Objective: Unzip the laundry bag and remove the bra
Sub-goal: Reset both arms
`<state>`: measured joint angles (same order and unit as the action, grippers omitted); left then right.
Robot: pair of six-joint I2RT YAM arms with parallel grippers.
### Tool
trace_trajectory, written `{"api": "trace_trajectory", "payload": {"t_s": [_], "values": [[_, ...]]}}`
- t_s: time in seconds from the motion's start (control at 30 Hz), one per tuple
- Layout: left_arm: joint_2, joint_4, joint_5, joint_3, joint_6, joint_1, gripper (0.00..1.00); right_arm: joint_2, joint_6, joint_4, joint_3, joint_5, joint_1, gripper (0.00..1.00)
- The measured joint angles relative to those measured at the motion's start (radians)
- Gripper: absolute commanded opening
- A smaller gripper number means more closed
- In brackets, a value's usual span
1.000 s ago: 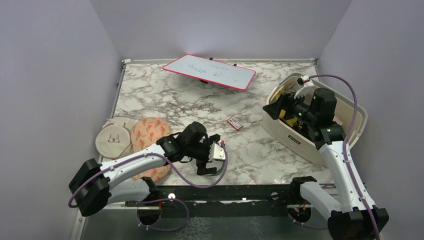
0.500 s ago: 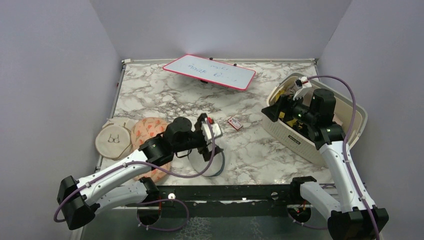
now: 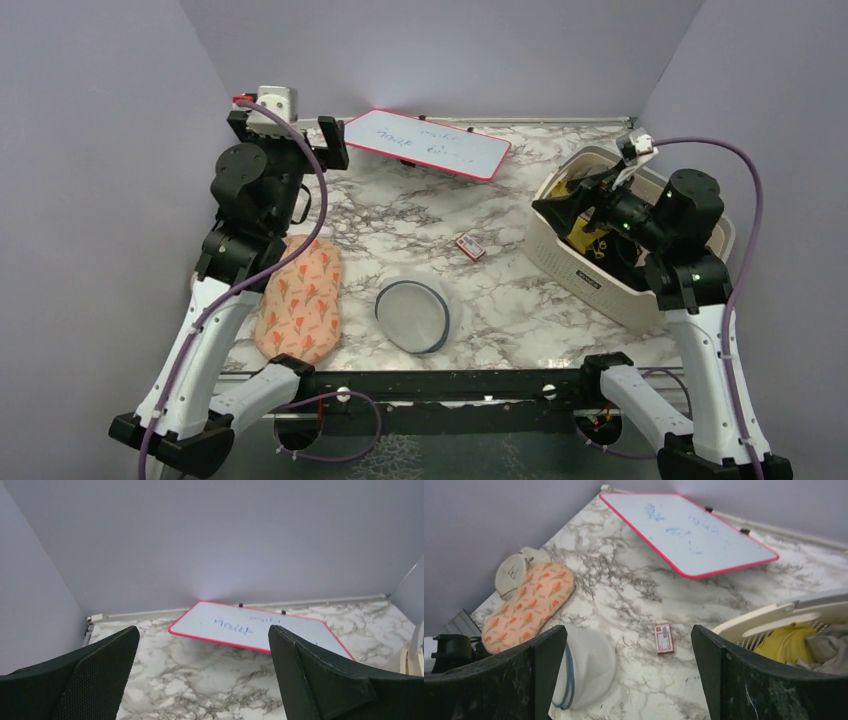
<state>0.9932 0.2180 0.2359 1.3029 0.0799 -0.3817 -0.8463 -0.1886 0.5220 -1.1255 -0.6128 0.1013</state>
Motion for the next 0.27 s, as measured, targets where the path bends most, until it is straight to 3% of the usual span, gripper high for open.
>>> {"api": "trace_trajectory", "payload": {"t_s": [0.27], "values": [[-0.161, -0.023, 0.043, 0.045, 0.0, 0.0, 0.97, 0.045, 0.022, 0.049, -0.211, 0.156, 0.048, 1.0]]}}
